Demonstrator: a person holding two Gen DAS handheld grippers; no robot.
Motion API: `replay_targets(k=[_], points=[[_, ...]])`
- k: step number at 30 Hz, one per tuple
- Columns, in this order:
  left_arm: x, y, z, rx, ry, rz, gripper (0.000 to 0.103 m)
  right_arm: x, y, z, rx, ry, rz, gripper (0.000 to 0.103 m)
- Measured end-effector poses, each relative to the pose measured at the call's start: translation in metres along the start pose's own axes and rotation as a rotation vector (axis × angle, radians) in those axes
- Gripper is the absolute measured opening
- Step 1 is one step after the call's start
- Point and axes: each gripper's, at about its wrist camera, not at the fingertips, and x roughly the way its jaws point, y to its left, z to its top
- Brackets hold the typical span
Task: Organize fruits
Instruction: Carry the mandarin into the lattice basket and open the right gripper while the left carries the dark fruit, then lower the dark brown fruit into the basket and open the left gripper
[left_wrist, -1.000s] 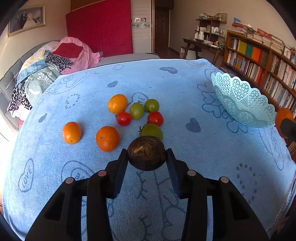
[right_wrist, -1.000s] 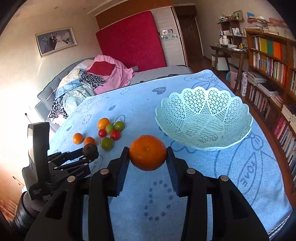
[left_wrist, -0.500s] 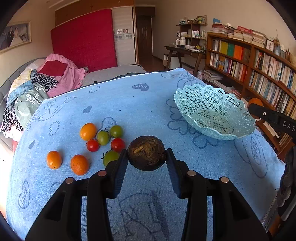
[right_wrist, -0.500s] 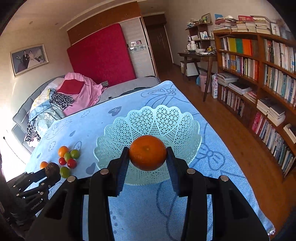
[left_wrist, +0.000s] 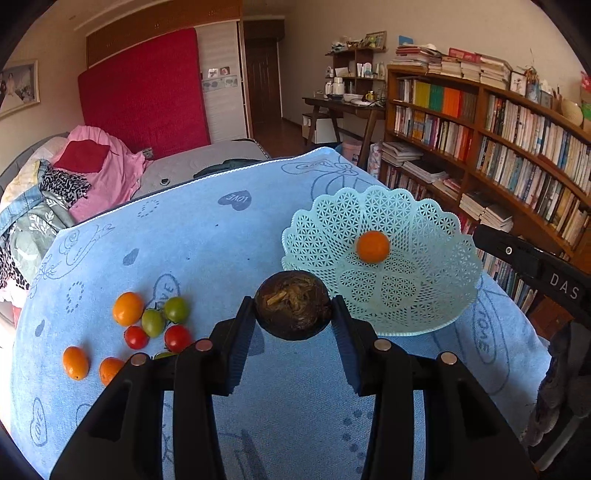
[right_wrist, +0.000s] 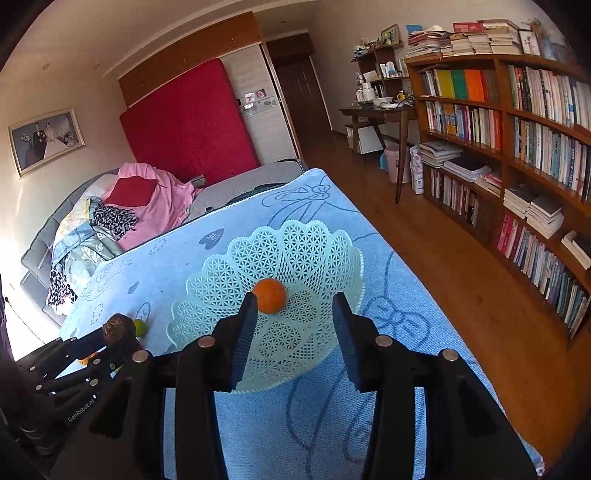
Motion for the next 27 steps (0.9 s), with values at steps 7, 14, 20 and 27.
replay_targets(k=[7,14,20,27], points=[[0.015,-0.026,0.015,0.034,0.004,-0.039,0.043,-0.016,-0.011,0.009,0.047,-0.041,-0.006,0.054],[0.027,-0.040,0.022,0.052,0.012,-0.043,0.065,-0.026,-0.020,0.015,0.082,-0.065,-0.018,0.062],[0.027,-0.030,0.026,0.020,0.002,-0.020,0.084,-0.029,-0.023,0.017,0.104,-0.068,-0.016,0.065],[0.013,-0.015,0.022,-0.004,-0.013,0.021,0.089,-0.035,-0.017,0.017,0.108,-0.088,-0.003,0.079]])
